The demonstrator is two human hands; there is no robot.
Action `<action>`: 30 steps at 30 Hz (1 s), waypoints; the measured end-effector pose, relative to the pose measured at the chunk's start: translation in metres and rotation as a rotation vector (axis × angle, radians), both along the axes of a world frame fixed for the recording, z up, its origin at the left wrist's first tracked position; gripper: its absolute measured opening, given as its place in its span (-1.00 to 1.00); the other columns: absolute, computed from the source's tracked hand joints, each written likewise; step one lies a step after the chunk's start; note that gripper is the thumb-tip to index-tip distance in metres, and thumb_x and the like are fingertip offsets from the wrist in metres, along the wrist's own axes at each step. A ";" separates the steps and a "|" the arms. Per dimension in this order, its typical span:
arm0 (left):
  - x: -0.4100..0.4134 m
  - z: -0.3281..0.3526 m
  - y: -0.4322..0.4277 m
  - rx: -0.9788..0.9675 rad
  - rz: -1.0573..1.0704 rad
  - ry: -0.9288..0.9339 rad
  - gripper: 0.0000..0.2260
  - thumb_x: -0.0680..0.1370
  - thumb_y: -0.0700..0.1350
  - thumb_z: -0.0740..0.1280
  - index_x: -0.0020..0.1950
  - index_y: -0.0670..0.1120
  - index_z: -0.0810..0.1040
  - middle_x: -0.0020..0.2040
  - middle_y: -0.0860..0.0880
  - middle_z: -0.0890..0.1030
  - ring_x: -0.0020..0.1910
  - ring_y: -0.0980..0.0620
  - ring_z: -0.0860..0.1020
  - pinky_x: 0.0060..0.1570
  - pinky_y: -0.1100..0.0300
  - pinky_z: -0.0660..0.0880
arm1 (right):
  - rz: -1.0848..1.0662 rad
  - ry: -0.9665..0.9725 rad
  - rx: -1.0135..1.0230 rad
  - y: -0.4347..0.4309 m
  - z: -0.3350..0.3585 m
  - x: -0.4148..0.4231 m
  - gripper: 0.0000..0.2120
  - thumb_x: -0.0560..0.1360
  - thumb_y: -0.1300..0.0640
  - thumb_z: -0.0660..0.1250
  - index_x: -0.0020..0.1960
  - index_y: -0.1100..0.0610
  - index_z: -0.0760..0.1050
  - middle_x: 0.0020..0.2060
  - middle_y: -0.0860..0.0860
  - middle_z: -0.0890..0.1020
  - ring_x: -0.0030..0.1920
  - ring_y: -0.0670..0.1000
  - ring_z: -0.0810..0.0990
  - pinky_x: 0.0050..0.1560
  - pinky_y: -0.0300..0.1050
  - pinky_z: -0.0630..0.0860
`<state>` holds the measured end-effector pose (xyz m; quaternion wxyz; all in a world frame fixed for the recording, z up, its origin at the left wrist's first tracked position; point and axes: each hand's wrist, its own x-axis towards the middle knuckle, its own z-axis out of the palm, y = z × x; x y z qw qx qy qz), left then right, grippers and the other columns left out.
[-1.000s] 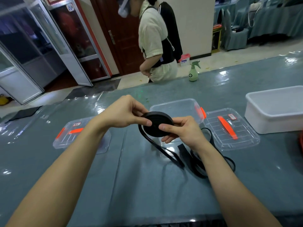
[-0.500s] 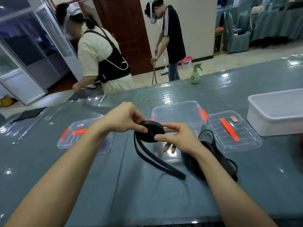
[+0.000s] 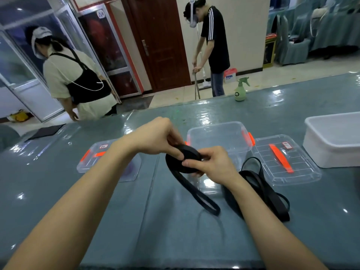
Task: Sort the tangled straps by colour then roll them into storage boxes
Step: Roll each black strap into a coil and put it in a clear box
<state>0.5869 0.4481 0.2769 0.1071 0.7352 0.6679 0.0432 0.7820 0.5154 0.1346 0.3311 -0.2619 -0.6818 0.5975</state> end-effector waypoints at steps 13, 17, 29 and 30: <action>-0.008 -0.048 -0.014 0.133 0.171 -0.882 -0.68 0.46 -0.03 0.67 0.18 -0.05 0.81 0.08 -0.13 0.81 0.14 -0.11 0.79 0.29 0.08 0.67 | 0.001 0.430 -0.389 0.004 0.012 0.011 -0.44 0.24 -0.23 0.74 0.02 0.15 0.79 -0.03 0.32 0.77 -0.10 0.35 0.80 -0.15 -0.08 0.74; -0.010 -0.048 -0.016 0.114 0.201 -0.843 -0.73 0.44 -0.05 0.68 0.12 -0.06 0.83 0.02 -0.15 0.82 0.10 -0.13 0.80 0.30 -0.03 0.68 | 0.066 0.398 -0.389 0.008 0.002 0.011 -0.51 0.32 -0.15 0.73 0.08 0.17 0.78 0.00 0.29 0.78 -0.08 0.34 0.80 -0.19 -0.07 0.74; 0.023 -0.026 0.009 -0.151 -0.023 0.471 -0.81 0.34 0.13 0.59 -0.10 0.14 0.76 -0.39 0.15 0.61 -0.34 0.17 0.51 -0.34 0.15 0.46 | 0.124 -0.332 0.287 0.006 -0.001 0.009 -0.67 0.35 -0.26 0.67 0.06 -0.21 0.75 -0.22 -0.28 0.74 -0.45 -0.10 0.70 -0.29 -0.18 0.63; 0.023 -0.025 0.010 -0.158 -0.021 0.483 -0.82 0.33 0.12 0.58 -0.10 0.15 0.76 -0.41 0.16 0.59 -0.34 0.19 0.50 -0.34 0.16 0.44 | 0.132 -0.321 0.294 0.005 -0.003 0.007 -0.79 0.40 -0.22 0.64 -0.04 -0.17 0.76 -0.31 -0.21 0.72 -0.45 -0.10 0.70 -0.36 -0.21 0.58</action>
